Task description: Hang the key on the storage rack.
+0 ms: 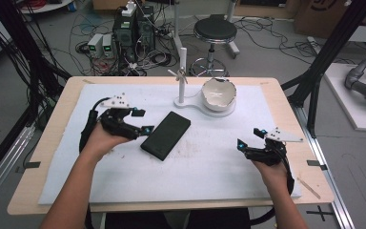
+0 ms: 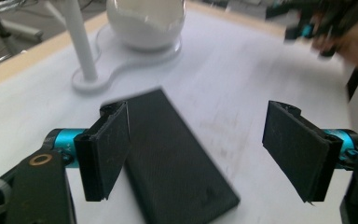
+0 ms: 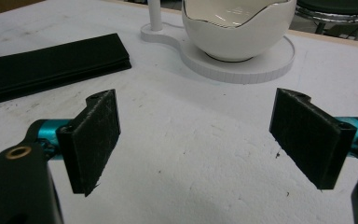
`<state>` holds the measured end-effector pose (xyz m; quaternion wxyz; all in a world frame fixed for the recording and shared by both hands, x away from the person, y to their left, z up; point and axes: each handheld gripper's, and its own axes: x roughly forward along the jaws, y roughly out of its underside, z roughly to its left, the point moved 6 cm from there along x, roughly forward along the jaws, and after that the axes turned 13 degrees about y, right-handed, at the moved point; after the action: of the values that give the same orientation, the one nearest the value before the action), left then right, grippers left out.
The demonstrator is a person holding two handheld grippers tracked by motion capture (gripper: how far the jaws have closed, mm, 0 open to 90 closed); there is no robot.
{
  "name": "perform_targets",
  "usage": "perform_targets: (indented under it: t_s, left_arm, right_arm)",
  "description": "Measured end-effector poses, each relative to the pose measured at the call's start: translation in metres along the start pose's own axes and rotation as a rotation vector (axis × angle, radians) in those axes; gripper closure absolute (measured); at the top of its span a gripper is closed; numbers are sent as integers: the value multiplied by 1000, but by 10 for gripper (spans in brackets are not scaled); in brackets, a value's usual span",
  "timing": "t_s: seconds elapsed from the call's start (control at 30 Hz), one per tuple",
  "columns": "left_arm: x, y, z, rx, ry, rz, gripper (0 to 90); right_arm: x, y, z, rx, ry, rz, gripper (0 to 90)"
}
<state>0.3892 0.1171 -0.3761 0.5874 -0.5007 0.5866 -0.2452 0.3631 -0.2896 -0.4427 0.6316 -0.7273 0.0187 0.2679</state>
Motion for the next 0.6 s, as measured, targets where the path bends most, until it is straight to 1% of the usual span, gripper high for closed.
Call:
perform_targets:
  t_s: [0.07,0.17,0.23,0.27,0.33,0.4,0.5,0.53,0.6]
  left_arm:
    - [-3,11,-7,-1,-4,6,208]
    - [-6,22,-16,11,-13,-24,206]
    - [-5,27,-19,18,-28,7,200]
    - [-5,29,-21,19,-27,14,178]
    - [-6,33,-24,25,-12,-7,171]
    - [-9,37,-24,28,-10,-21,169]
    - [-15,42,-18,-7,-26,-62,158]
    - [-17,43,-15,-9,-35,-72,157]
    - [-18,45,-12,-13,-35,-90,156]
  right_arm:
    - [0,0,0,1,0,2,163]
    - [1,1,-1,-1,0,5,163]
    - [2,1,-1,4,-3,10,163]
    - [2,1,-2,6,0,11,163]
    - [2,1,-2,6,0,12,163]
    - [3,1,-2,8,0,13,163]
    - [5,2,0,-3,2,24,163]
    - [5,2,0,-3,2,24,163]
    - [7,2,0,-8,5,27,163]
